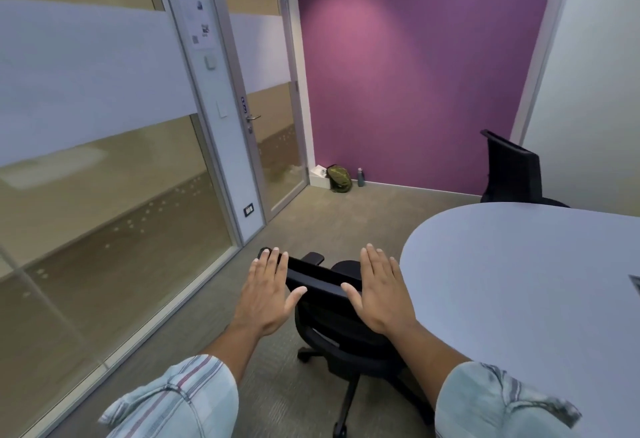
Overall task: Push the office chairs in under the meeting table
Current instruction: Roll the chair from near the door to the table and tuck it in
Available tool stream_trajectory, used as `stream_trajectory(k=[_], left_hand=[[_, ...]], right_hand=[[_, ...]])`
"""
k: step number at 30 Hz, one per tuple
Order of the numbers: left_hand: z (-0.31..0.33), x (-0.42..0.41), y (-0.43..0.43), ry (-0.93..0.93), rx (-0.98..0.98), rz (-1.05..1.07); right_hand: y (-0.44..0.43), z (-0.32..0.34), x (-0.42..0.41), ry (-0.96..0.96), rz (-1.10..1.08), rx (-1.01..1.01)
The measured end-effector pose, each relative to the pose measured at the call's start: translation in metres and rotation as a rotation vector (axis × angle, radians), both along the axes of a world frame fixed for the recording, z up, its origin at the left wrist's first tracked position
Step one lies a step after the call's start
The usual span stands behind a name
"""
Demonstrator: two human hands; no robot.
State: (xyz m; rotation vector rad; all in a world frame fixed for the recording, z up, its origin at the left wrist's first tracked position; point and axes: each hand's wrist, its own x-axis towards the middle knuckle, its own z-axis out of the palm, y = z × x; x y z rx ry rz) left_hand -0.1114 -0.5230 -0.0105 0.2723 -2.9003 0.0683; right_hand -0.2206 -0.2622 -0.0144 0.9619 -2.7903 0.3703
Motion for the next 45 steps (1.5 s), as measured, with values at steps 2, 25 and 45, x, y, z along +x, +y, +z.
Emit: stream_trajectory(k=[2,25,45], left_hand=[[-0.003,-0.005,-0.002,0.000,-0.002,0.005],[-0.042,-0.124,-0.117,-0.278,0.040,-0.323],[-0.051,-0.199,-0.152,-0.128,0.016,-0.579]], right_hand=[[-0.005,-0.005,-0.007,0.009,0.025,0.007],[-0.053,-0.045,-0.034,-0.109,-0.167,0.173],[-0.088,-0.034,-0.043,-0.136,-0.414,0.130]])
